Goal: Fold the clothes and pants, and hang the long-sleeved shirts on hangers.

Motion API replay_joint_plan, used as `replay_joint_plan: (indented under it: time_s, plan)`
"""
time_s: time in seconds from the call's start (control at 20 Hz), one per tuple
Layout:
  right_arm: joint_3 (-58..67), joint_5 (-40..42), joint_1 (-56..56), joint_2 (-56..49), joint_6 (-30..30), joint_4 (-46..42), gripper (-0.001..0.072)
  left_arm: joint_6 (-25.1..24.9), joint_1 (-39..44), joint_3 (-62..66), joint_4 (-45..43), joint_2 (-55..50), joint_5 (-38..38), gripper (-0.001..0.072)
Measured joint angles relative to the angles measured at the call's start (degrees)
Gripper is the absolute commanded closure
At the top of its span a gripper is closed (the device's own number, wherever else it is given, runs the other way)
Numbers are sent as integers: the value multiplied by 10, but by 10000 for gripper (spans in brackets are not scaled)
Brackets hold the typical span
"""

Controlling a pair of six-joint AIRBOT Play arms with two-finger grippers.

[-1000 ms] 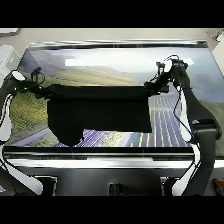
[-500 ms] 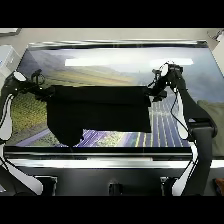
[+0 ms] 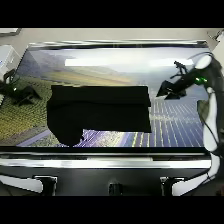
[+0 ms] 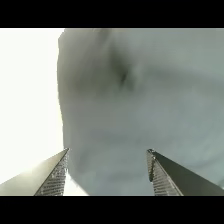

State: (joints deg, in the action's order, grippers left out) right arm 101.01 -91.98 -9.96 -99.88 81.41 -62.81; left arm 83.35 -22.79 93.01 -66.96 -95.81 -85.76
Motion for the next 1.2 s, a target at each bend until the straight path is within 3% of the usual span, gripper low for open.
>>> replay_joint_plan:
  time_s: [0.25, 0.5, 0.95, 1.05, 1.1, 1.2]
  plan:
    - [-178, 34, -58, 115, -53, 79, 184, -56, -76, -287, 61, 168, 39, 146]
    - [-229, 46, -70, 169, -71, 122, 184, -143, -134, -515, 167, 248, 92, 146]
    - [-240, 35, -73, 221, -74, 142, 186, -246, -146, -607, 266, 248, 186, 147]
    - [-240, 35, -73, 229, -74, 142, 185, -257, -135, -609, 275, 237, 200, 177]
    - [-240, 35, -73, 231, -73, 142, 185, -260, -127, -610, 281, 229, 206, 288]
    - [-240, 31, -73, 234, -73, 142, 185, -264, -109, -611, 286, 216, 218, 668]
